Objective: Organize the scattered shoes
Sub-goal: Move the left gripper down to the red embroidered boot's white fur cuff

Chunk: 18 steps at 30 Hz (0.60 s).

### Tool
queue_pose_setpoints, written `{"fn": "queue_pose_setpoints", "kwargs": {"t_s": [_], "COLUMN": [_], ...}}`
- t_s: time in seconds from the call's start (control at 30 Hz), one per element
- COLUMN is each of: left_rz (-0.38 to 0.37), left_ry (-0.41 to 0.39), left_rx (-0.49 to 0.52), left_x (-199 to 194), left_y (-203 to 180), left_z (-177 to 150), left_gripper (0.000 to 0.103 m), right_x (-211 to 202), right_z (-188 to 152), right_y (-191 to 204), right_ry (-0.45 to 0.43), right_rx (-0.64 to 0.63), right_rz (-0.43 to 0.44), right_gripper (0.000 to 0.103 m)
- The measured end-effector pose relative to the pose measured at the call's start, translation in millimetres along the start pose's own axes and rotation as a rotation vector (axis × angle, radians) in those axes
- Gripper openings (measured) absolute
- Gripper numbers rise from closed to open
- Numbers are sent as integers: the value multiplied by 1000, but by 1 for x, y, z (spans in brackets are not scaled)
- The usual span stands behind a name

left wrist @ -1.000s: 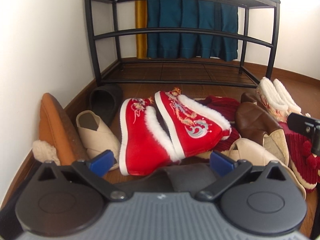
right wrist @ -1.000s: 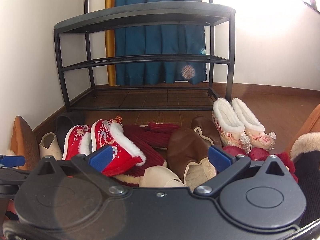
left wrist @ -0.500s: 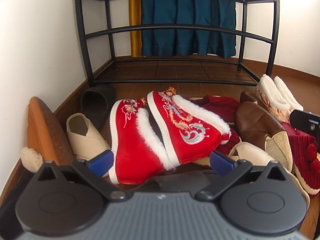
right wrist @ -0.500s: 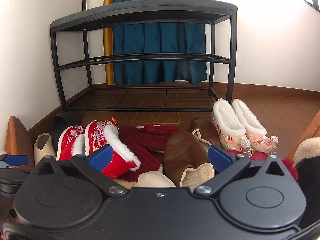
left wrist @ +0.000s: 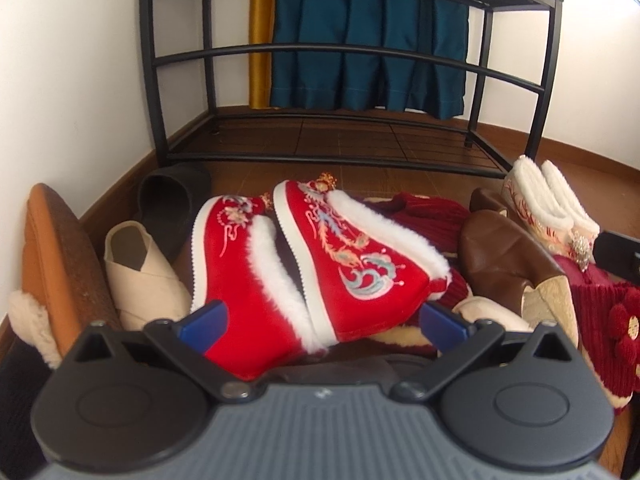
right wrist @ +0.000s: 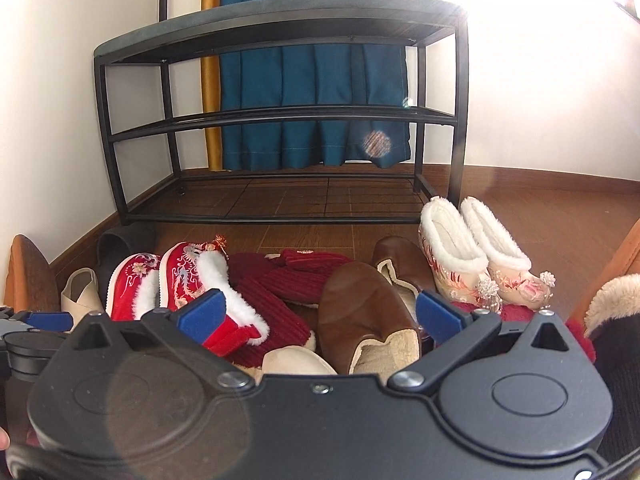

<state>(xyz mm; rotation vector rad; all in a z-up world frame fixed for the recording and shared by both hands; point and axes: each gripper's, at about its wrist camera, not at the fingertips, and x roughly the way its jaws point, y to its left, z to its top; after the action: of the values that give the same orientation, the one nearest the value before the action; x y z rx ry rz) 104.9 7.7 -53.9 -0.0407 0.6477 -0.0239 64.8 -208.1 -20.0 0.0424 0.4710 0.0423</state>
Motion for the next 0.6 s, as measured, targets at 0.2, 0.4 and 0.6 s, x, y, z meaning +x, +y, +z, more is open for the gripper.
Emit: {"fn": "queue_pose_setpoints", "kwargs": {"t_s": [0.2,0.4,0.6], "left_rz": [23,109,7], "left_ry": [-47,-107,-50], "left_rx": [7,58,52], "left_x": [10,20,26], "left_y": [-5,-23,-23], "left_z": [2,8,28], "left_gripper": [103,103,103], "right_x": [0,2,1], "right_z": [1,0,0], "right_y": [-11,-23,-31], "right_ry": [-14,-21,-29], "right_rx": [22,39,46], "right_rz": [2,-7,-14], "right_gripper": [103,103,103]}}
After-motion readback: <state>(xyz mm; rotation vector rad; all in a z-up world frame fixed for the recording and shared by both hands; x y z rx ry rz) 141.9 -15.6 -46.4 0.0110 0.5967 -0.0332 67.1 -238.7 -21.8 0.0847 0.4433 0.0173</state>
